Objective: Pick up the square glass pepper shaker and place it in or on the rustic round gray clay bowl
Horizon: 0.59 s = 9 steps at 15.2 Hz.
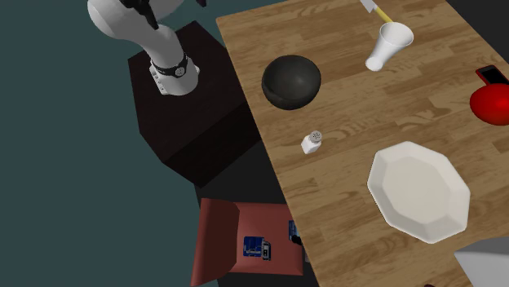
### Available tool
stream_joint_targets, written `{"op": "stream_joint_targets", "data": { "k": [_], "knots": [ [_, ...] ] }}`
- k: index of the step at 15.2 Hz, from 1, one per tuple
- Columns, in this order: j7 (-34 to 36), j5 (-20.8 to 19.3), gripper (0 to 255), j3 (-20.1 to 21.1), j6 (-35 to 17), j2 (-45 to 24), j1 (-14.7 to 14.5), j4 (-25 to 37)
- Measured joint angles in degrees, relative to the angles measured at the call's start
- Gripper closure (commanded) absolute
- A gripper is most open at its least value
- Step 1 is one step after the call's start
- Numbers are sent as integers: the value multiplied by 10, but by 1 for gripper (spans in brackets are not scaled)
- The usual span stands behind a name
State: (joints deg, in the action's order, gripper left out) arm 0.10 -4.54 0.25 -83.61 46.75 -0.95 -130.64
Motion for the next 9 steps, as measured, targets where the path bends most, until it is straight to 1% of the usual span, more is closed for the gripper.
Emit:
{"op": "stream_joint_targets", "data": {
  "k": [2,4,9],
  "knots": [
    [3,2,0,2,-9,-6,-1,-3],
    [7,5,0,5,-40,-23,-3,-16],
    [32,20,0,26,-127,-88,-13,-34]
  ]
}}
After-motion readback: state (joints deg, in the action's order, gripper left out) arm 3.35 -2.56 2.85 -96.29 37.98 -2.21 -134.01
